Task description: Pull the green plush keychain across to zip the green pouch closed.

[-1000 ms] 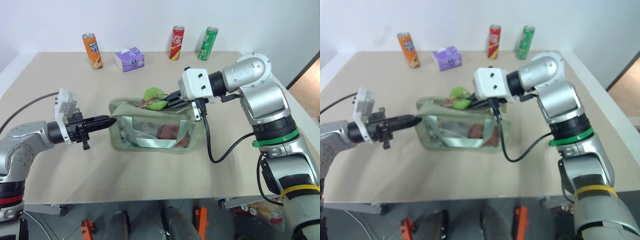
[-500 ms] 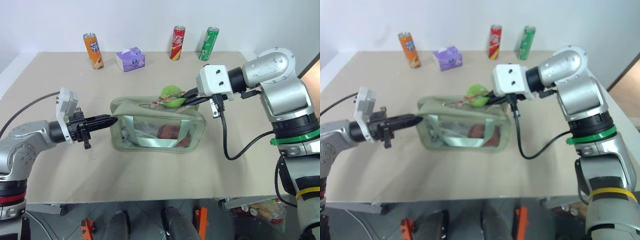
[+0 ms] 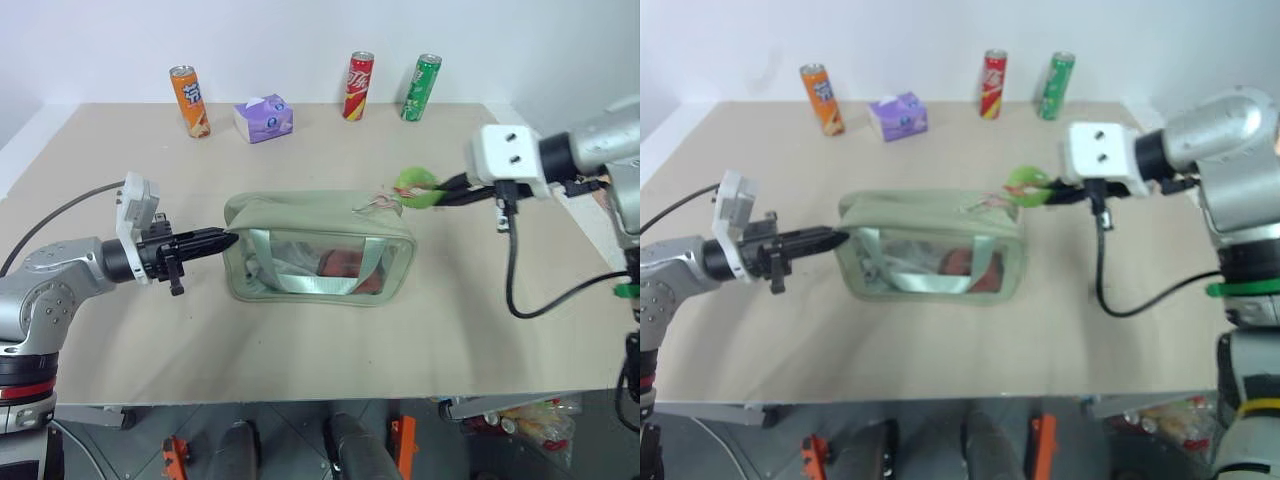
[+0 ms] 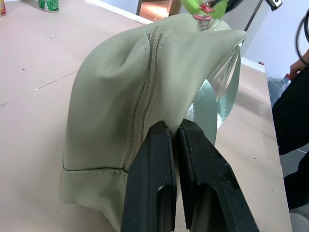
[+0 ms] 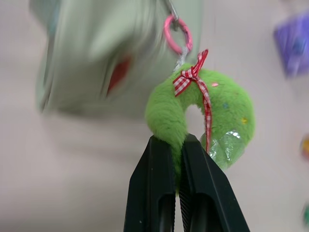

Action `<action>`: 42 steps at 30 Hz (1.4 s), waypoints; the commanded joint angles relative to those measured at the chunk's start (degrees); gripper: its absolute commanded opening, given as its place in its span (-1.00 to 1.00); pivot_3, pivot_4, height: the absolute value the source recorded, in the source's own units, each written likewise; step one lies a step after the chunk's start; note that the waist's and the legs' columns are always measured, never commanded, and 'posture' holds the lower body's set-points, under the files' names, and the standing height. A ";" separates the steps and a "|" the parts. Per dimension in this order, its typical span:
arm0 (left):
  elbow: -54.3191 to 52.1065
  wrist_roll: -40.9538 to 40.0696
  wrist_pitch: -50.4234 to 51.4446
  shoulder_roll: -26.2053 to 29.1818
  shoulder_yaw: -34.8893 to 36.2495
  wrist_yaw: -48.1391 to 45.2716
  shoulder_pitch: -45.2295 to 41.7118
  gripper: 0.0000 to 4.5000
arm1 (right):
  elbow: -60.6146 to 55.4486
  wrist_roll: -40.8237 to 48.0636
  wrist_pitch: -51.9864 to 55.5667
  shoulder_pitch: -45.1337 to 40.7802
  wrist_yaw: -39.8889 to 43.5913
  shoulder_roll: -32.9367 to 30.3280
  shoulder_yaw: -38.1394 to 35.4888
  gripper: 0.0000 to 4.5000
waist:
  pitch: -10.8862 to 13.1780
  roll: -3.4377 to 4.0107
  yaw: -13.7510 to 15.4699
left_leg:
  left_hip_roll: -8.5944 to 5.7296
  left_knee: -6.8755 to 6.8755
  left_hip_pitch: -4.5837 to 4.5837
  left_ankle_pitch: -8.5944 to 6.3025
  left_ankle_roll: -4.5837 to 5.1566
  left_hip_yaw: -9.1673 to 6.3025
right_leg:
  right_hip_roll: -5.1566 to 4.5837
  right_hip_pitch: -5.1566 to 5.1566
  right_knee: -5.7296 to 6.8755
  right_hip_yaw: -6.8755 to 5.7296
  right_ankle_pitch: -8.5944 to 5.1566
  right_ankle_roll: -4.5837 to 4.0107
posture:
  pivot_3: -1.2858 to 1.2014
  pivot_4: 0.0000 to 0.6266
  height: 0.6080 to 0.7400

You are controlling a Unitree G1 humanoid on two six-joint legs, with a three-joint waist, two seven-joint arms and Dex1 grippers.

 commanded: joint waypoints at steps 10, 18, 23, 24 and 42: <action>0.70 0.20 -0.16 0.53 -0.26 -1.58 -1.85 -1.00 | -4.94 -2.94 3.97 19.12 -6.59 -3.03 -2.04 -0.99 | -0.03 -0.04 -0.05 | -0.01 0.23 0.12 0.01 0.00 0.03 | 0.00 0.17 0.03 0.06 0.06 0.07 | 0.03 -0.52 1.00; 0.68 0.26 -0.33 0.26 -0.37 -1.64 -1.94 -1.00 | -7.43 -7.07 6.88 21.05 -9.53 2.88 3.21 -0.99 | -0.02 -0.03 -0.13 | -0.01 0.38 0.11 0.00 0.00 0.04 | 0.01 0.18 0.03 0.09 0.11 0.13 | 0.03 -0.52 1.00; 0.25 0.09 -0.27 0.35 0.11 -1.43 -1.35 -1.00 | -3.98 -11.02 3.90 20.30 -10.10 3.05 5.56 -0.99 | -0.03 -0.05 -0.14 | -0.02 0.38 0.11 0.00 0.00 0.04 | 0.01 0.19 0.03 0.08 0.11 0.13 | 0.03 -0.52 1.00; 0.21 0.07 -0.24 0.32 0.14 -1.36 -1.29 -1.00 | -3.37 -12.07 3.08 20.33 -10.08 2.93 6.15 -0.99 | -0.03 -0.05 -0.13 | -0.01 0.38 0.11 0.00 0.00 0.02 | 0.02 0.20 0.03 0.07 0.11 0.13 | 0.03 -0.52 1.00; 0.80 1.04 -0.10 -0.65 1.24 2.69 1.13 -1.00 | -5.80 20.65 25.70 10.66 -5.61 8.56 -17.05 -0.99 | -0.02 -0.03 -0.20 | 0.00 0.41 0.14 0.00 0.00 -0.01 | 0.05 0.25 0.04 0.07 0.14 0.15 | 0.03 -0.52 1.00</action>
